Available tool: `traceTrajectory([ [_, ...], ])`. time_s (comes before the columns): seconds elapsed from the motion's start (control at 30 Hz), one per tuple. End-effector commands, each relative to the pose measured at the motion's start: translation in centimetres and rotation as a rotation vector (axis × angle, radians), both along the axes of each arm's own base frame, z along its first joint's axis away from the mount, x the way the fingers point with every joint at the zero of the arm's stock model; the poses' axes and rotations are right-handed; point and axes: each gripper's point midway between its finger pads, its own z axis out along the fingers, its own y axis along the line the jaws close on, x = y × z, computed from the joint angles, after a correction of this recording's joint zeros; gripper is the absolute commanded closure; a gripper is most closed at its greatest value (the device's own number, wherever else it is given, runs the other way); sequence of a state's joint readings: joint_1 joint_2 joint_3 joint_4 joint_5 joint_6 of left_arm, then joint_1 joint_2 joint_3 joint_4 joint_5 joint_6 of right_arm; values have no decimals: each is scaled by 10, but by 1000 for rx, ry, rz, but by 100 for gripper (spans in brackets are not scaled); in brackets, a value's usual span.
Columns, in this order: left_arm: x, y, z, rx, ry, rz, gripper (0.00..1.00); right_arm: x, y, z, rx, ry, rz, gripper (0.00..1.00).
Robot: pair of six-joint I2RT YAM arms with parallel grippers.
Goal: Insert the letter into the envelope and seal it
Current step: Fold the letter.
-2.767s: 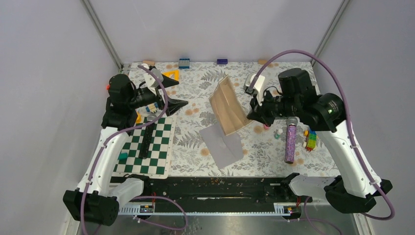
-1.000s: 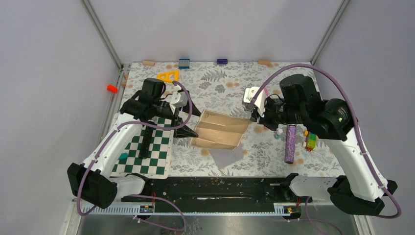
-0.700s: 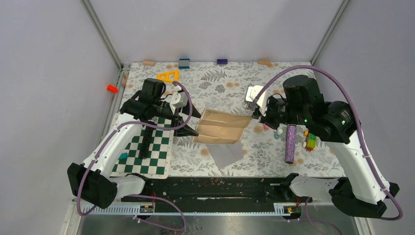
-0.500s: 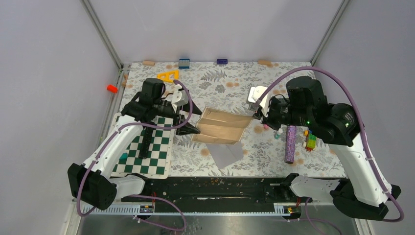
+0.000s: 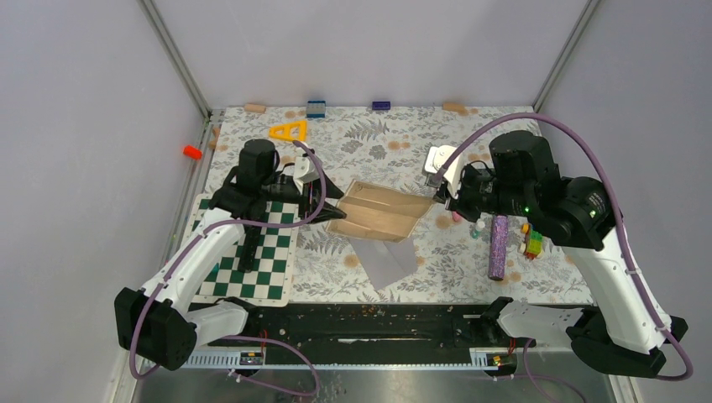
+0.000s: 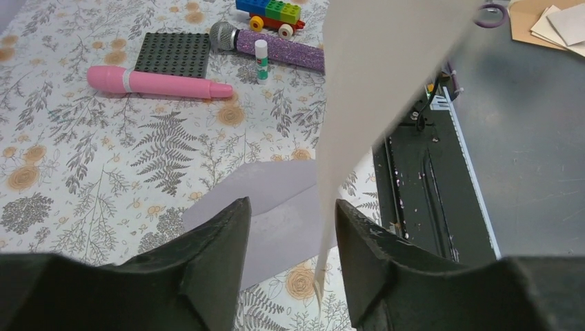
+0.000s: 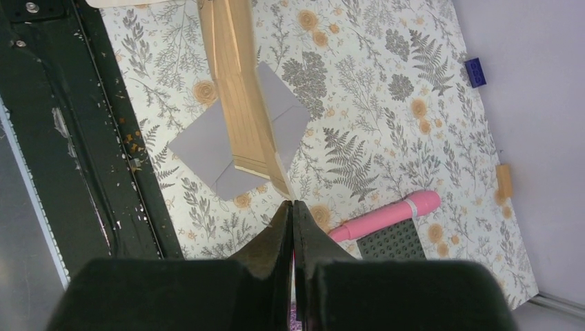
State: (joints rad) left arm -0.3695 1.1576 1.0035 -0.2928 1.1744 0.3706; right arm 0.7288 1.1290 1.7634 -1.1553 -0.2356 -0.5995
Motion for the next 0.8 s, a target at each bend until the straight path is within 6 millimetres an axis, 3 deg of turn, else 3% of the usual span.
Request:
traceTrajectory([
  [0.0, -8, -1, 16, -31, -76, -45, 56, 10, 2, 8, 21, -43, -40, 100],
  [0.3, -9, 0, 14, -26, -78, -45, 75, 11, 4, 13, 35, -42, -41, 100],
  [0.4, -5, 0, 14, -19, -73, -29, 87, 10, 6, 12, 39, -34, -31, 100],
  [0.57, 7, -1, 13, -3, -64, 26, 94, 7, 9, 11, 45, -25, -15, 100],
  [0.77, 19, 1, 19, -13, -82, 103, 98, 2, 10, 11, 53, -20, 9, 84],
])
